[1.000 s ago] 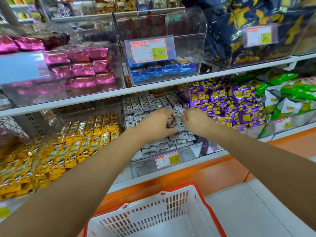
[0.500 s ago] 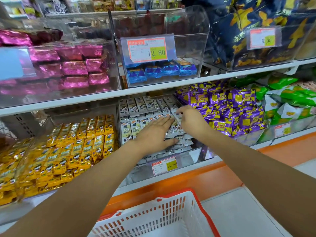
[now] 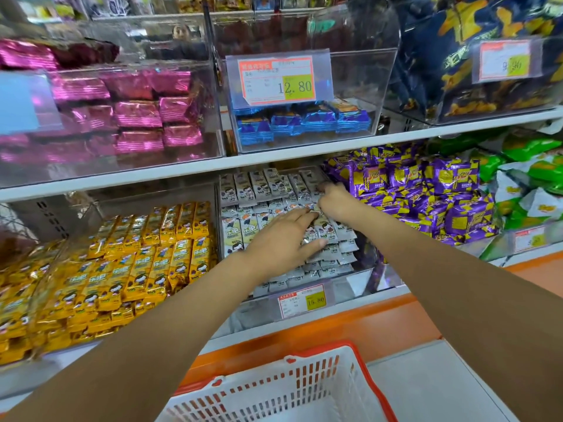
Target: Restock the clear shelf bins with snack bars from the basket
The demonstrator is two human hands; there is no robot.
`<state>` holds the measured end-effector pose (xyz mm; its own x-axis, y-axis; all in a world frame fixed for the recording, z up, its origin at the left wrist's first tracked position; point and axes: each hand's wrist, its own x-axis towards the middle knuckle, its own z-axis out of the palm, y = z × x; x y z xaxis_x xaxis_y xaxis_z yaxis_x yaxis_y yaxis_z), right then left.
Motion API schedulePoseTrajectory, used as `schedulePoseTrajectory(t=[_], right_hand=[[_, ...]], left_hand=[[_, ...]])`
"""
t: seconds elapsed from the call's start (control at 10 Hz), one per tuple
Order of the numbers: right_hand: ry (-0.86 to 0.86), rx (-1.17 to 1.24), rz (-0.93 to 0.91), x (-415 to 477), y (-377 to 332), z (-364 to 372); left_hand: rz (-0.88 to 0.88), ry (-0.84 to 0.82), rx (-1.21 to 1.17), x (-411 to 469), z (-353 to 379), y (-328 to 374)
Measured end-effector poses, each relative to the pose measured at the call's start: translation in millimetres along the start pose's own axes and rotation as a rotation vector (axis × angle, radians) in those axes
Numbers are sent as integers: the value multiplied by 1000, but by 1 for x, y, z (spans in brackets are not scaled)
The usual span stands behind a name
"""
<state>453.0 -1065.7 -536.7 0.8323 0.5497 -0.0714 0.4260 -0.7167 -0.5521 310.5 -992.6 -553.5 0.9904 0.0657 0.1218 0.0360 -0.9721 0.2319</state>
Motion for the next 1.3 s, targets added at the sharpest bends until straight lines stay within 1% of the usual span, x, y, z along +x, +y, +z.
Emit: schedulePoseTrajectory(t=[0.2, 0.4, 0.5, 0.6, 0.7, 0.8, 0.9, 1.0, 1.1, 1.2, 1.3], right_hand=[[-80, 171, -19, 2, 2, 1], [-71, 188, -42, -2, -3, 4], [-74, 169, -63, -4, -2, 2], [-73, 40, -106, -5, -2, 0], [-35, -34, -134, -9, -4, 0], [-15, -90, -178, -11, -4, 1], [-22, -116, -223, -18, -8, 1], [-46, -121, -228, -26, -17, 3], [-56, -114, -241, -38, -27, 1], [-34, -120, -240, -51, -35, -5], [-5, -140, -253, -69, -46, -19]], left_hand=[[6, -14, 25, -3, -2, -2], [-35, 11, -47, -5, -2, -4], [-49, -7, -31, -6, -3, -2], [-52, -32, -12, -6, -6, 2], [-76, -43, -15, -6, -9, 4], [-127, -50, 35, -10, -11, -3], [-193, -114, 74, -17, -15, -7], [-209, -155, 93, -24, -22, -4], [-220, -178, 51, -34, -34, 2], [-245, -149, -15, -50, -50, 2], [-306, -65, -66, -68, -67, -6]])
